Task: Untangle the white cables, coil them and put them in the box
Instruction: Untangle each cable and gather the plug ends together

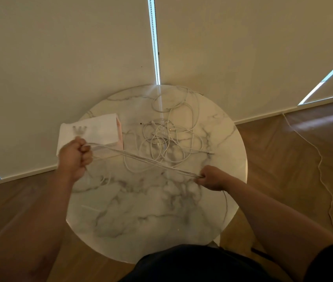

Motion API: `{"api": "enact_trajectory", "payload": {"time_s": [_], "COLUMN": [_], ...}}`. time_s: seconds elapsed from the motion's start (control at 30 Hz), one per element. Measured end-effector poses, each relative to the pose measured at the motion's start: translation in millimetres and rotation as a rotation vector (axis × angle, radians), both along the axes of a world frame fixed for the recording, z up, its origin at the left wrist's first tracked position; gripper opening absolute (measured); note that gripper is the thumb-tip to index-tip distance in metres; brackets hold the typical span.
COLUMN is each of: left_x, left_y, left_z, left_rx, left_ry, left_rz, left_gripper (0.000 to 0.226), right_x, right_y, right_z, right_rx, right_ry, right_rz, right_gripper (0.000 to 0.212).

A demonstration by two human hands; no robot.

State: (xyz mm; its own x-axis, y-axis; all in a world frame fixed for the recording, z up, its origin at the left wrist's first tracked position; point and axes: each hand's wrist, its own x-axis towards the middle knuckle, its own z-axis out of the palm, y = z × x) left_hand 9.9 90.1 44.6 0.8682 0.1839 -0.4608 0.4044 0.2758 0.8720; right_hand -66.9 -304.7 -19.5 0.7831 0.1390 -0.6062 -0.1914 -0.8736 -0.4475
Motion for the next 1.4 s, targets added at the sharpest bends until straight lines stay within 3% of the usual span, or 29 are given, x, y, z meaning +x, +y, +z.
{"api": "enact_trajectory", "payload": {"time_s": [0.13,0.23,0.37,0.47,0.6,0.8,0.9,0.97,1.03,1.1,1.17,1.3,1.4], "left_x": [0.2,0.1,-3.2,-5.0,-12.3,-24.5,-26.8,-27.8,-27.7,-26.0,-23.4,-28.5,-38.8], "left_y": [23.6,19.9,14.3,4.2,-31.5,-85.5,-94.9,-97.9,-97.0,-92.9,-89.6,-101.0,-119.2], "left_z": [-1.3,-6.3,-8.7,-9.5,-8.8,-13.8,-16.1,-16.2,-14.0,-9.2,-6.1,-8.9,-15.2], "left_rx": [0.013,0.029,0.082,0.162,0.277,0.215,0.195,0.15,0.077,0.012,-0.008,0.164,0.184], "left_ry": [-0.004,0.002,0.02,0.021,0.05,0.028,0.033,0.032,0.029,0.021,0.004,0.008,0.025], "left_rz": [0.062,0.024,0.007,-0.064,-0.317,-0.469,-0.516,-0.541,-0.53,-0.481,-0.44,-0.536,-0.664], "left_gripper": [0.038,0.045,0.039,0.038,0.036,0.035,0.035,0.035,0.035,0.036,0.036,0.034,0.032], "right_x": [-5.3,-5.4,-6.3,-14.5,-23.7,-23.9,-20.3,-17.8,-18.3,-19.5,-21.7,-24.9,-22.0], "right_y": [3.3,13.2,6.9,-2.9,-9.7,-4.8,5.3,20.7,34.8,39.0,33.3,7.7,-7.1], "right_z": [-5.1,-4.7,-5.1,-13.8,-15.6,-8.0,-17.6,-29.0,-35.3,-37.5,-33.2,-22.6,-22.7], "right_rx": [-0.073,-0.001,0.066,-0.15,-0.515,-0.742,-0.596,-0.41,-0.305,-0.282,-0.311,-0.462,-0.551], "right_ry": [0.043,-0.049,-0.051,0.029,0.169,0.319,0.203,0.077,0.027,0.0,0.022,0.198,0.425], "right_rz": [0.032,0.032,0.034,0.121,0.108,0.137,0.264,0.237,0.18,0.181,0.166,0.157,0.171], "right_gripper": [0.043,0.042,0.024,0.015,0.035,0.044,0.078,0.085,0.077,0.05,0.035,0.033,0.051]}}
